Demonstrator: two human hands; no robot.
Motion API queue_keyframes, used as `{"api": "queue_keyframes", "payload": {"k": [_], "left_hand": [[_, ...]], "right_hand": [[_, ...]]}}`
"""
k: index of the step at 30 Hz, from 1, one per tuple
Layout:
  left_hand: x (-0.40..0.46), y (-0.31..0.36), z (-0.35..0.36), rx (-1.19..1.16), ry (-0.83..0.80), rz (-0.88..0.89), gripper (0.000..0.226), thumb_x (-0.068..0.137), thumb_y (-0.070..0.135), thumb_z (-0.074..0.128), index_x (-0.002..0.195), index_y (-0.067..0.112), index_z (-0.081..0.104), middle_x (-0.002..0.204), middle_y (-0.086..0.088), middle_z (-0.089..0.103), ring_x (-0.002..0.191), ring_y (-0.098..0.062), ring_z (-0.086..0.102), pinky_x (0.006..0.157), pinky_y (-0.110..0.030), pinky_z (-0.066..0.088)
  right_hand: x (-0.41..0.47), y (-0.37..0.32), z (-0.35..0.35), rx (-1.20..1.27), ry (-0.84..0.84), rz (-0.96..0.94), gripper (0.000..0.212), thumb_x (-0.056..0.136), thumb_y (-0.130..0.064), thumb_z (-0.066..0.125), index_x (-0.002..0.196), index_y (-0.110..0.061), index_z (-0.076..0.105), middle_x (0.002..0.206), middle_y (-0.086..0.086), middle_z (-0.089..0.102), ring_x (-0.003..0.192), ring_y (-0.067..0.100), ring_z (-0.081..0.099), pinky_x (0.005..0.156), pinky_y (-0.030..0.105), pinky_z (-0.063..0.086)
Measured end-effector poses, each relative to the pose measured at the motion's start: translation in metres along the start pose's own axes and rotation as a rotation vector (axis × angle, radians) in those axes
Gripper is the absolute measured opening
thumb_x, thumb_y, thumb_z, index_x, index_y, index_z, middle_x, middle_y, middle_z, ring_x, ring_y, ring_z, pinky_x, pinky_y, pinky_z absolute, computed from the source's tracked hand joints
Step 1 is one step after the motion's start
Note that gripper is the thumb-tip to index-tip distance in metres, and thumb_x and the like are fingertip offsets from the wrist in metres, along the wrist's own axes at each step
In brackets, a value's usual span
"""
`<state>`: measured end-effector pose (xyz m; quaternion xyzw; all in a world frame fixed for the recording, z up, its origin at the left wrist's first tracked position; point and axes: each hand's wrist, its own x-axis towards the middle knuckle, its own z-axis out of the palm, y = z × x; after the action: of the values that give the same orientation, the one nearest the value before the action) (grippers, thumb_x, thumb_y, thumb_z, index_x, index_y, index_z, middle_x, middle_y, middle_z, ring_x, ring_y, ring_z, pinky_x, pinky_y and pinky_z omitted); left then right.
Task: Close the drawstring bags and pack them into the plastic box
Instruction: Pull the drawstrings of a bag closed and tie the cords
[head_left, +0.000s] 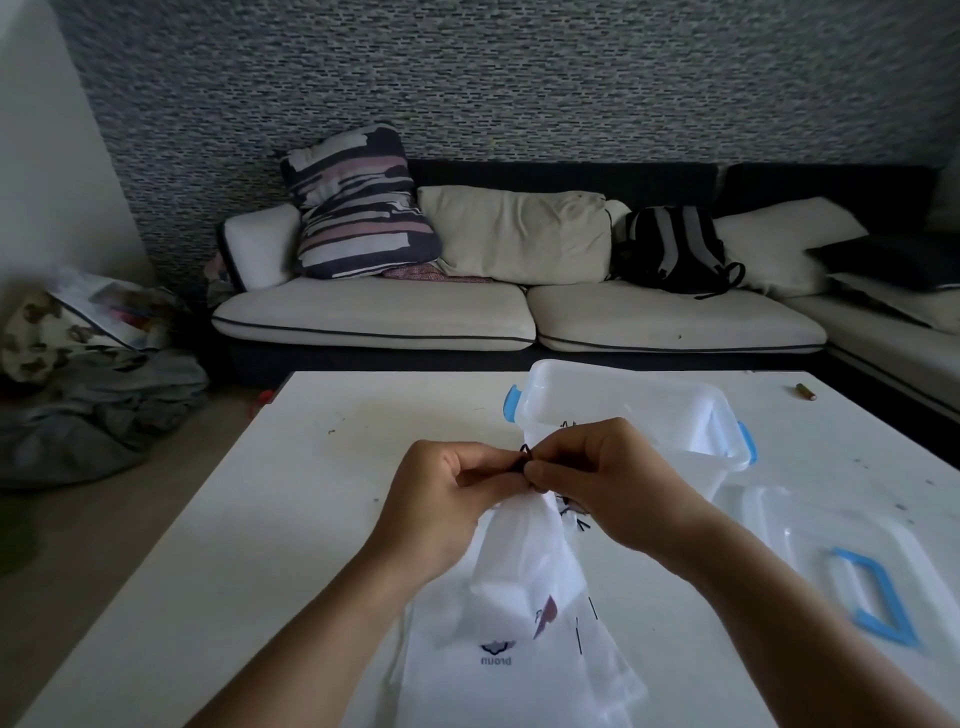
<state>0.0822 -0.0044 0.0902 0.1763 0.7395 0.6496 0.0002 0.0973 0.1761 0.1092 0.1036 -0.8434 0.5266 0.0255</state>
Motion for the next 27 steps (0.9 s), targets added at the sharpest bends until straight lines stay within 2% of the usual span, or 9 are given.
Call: {"api": "queue_keyframes", "payload": {"k": [6, 10, 14, 16, 19, 21, 23, 27], "left_hand": [[0.003, -0.001, -0.003, -0.088, 0.029, -0.065, 0.013, 0.083, 0.001, 0.074, 0.094, 0.005, 0.079, 0.087, -0.007, 0.078, 0.084, -0.023, 0.075, 0.073, -0.020, 0.057], [0.004, 0.001, -0.004, -0.071, 0.006, -0.091, 0.012, 0.085, 0.004, 0.073, 0.096, 0.004, 0.078, 0.086, -0.007, 0.079, 0.083, -0.021, 0.076, 0.070, -0.018, 0.057], [0.004, 0.001, -0.006, -0.103, -0.065, -0.185, 0.014, 0.090, 0.009, 0.069, 0.097, 0.000, 0.077, 0.093, -0.013, 0.078, 0.091, -0.026, 0.074, 0.082, -0.027, 0.060], [0.002, 0.003, -0.006, -0.225, -0.121, -0.274, 0.016, 0.093, 0.010, 0.064, 0.097, 0.001, 0.076, 0.098, -0.014, 0.077, 0.096, -0.026, 0.073, 0.090, -0.030, 0.058], [0.001, 0.004, -0.004, -0.470, -0.142, -0.428, 0.017, 0.093, 0.010, 0.061, 0.096, 0.000, 0.074, 0.093, -0.010, 0.075, 0.094, -0.025, 0.069, 0.095, -0.035, 0.056], [0.002, 0.003, -0.004, -0.561, -0.136, -0.475, 0.019, 0.091, 0.011, 0.063, 0.099, -0.004, 0.073, 0.091, -0.011, 0.070, 0.091, -0.023, 0.064, 0.093, -0.037, 0.056], [0.003, 0.003, -0.004, -0.608, -0.143, -0.482, 0.029, 0.090, 0.013, 0.064, 0.108, -0.009, 0.070, 0.098, -0.016, 0.064, 0.096, -0.026, 0.059, 0.090, -0.037, 0.057], [0.001, 0.004, -0.002, -0.627, -0.197, -0.471, 0.026, 0.093, 0.018, 0.058, 0.102, -0.002, 0.073, 0.099, -0.015, 0.067, 0.096, -0.025, 0.064, 0.087, -0.035, 0.055]], "right_hand": [[-0.001, -0.007, -0.001, -0.144, 0.077, -0.059, 0.010, 0.089, -0.013, 0.072, 0.080, -0.013, 0.077, 0.046, -0.015, 0.052, 0.043, 0.004, 0.042, 0.047, 0.009, 0.031], [-0.001, -0.008, 0.003, -0.242, 0.140, -0.091, 0.006, 0.087, -0.014, 0.075, 0.083, -0.014, 0.079, 0.050, -0.018, 0.059, 0.047, 0.000, 0.053, 0.048, 0.009, 0.038], [-0.002, -0.010, 0.005, -0.313, 0.188, -0.130, 0.005, 0.087, -0.016, 0.075, 0.090, -0.018, 0.072, 0.063, -0.007, 0.069, 0.050, 0.001, 0.058, 0.051, 0.010, 0.041], [-0.003, -0.011, 0.004, -0.358, 0.174, -0.153, 0.009, 0.089, -0.017, 0.073, 0.098, -0.019, 0.073, 0.067, -0.007, 0.071, 0.056, 0.001, 0.062, 0.056, 0.010, 0.043], [-0.002, -0.014, 0.002, -0.433, 0.157, -0.225, 0.011, 0.091, -0.015, 0.070, 0.096, -0.019, 0.079, 0.078, -0.015, 0.073, 0.074, -0.001, 0.066, 0.068, 0.009, 0.046], [-0.003, -0.017, 0.001, -0.409, 0.123, -0.242, 0.013, 0.092, -0.013, 0.069, 0.095, -0.019, 0.080, 0.078, -0.020, 0.072, 0.074, -0.006, 0.065, 0.069, 0.007, 0.045], [-0.002, -0.016, -0.003, -0.286, 0.074, -0.188, 0.014, 0.092, -0.012, 0.068, 0.098, -0.019, 0.080, 0.081, -0.019, 0.074, 0.076, -0.007, 0.066, 0.070, 0.006, 0.045], [-0.002, -0.015, -0.005, -0.221, 0.004, -0.166, 0.015, 0.093, -0.011, 0.068, 0.095, -0.019, 0.080, 0.081, -0.016, 0.075, 0.078, -0.001, 0.069, 0.071, 0.010, 0.048]]}}
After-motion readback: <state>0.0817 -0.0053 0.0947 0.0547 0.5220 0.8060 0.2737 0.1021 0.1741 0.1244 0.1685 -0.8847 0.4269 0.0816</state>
